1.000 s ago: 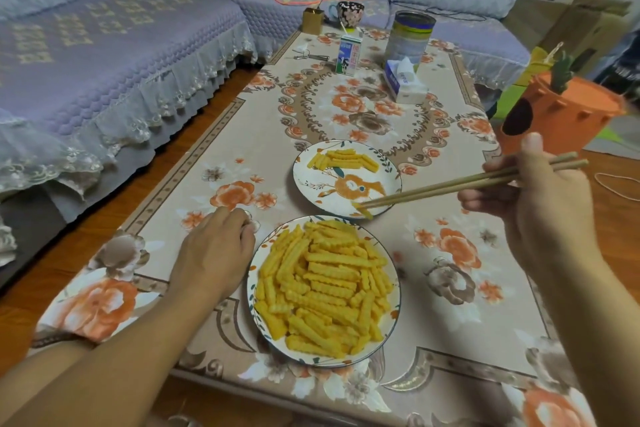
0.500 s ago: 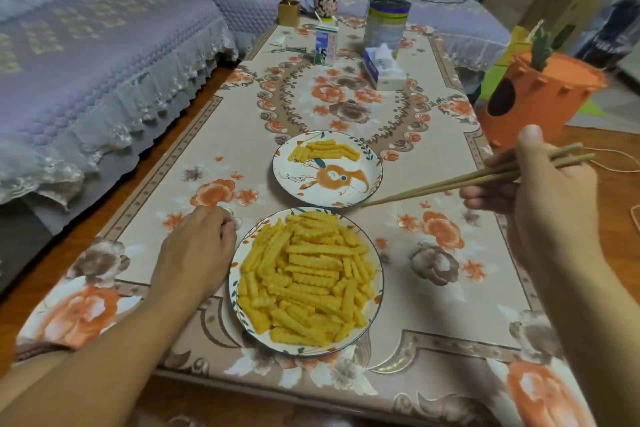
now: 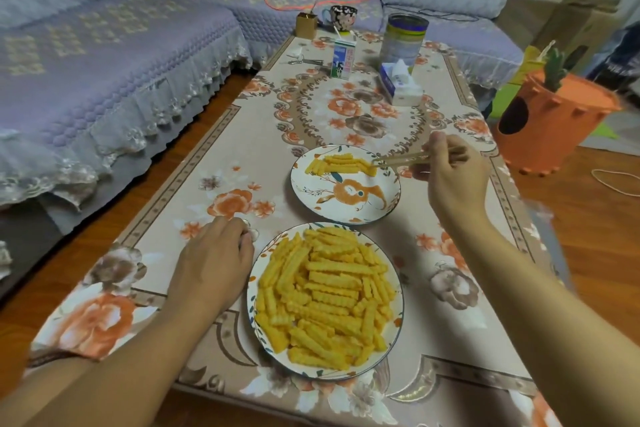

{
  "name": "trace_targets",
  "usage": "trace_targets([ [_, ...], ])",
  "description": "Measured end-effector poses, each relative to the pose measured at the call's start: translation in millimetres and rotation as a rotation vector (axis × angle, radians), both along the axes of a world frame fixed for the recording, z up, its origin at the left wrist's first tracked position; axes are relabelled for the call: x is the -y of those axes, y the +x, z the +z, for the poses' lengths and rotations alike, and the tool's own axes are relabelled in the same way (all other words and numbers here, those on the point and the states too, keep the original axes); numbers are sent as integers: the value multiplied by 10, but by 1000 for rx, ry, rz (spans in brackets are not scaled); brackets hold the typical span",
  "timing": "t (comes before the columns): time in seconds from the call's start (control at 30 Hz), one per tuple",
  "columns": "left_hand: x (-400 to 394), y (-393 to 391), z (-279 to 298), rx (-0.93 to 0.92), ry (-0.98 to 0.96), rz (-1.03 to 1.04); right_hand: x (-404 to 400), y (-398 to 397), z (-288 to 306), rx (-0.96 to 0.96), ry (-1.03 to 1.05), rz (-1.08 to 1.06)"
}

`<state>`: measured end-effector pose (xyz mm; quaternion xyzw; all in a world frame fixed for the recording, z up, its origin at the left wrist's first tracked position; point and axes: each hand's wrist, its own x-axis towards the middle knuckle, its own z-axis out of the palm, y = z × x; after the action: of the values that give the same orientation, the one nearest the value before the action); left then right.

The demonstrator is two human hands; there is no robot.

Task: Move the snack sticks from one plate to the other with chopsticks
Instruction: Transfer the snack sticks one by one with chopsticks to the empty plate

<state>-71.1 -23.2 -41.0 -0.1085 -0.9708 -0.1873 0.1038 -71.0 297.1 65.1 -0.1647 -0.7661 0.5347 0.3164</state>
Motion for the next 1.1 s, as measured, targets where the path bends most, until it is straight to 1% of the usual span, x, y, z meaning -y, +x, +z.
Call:
trace_targets([
  [0.13,9,-23,-28,11,5,2,6,-97,-54,21,-19,8],
  [0.23,7,-23,-36,18,-2,14,-16,7,54,5,1,-15],
  [0.37,3,-15,-24,28,-8,13,-79,369,352,-83,-123,-31],
  [0.5,-1,-4,-14,38,-11,9,-54,846,550,-69,-294,108],
  [0.57,-3,9,-6,42,-11,10,-20,1024,544,-48,-337,192],
  [0.67,-9,13,5,48,-22,15,20,1152,492,-21,-327,265],
  [0.87,-7,16,9,44,-9,11,66,1194,466,10,-293,318],
  [0.97,-9,9,9,45,-7,6,21,1186,505,-24,-266,296],
  [1.1,-6,4,3,42,-15,7,-102,1151,499,-108,-267,210],
])
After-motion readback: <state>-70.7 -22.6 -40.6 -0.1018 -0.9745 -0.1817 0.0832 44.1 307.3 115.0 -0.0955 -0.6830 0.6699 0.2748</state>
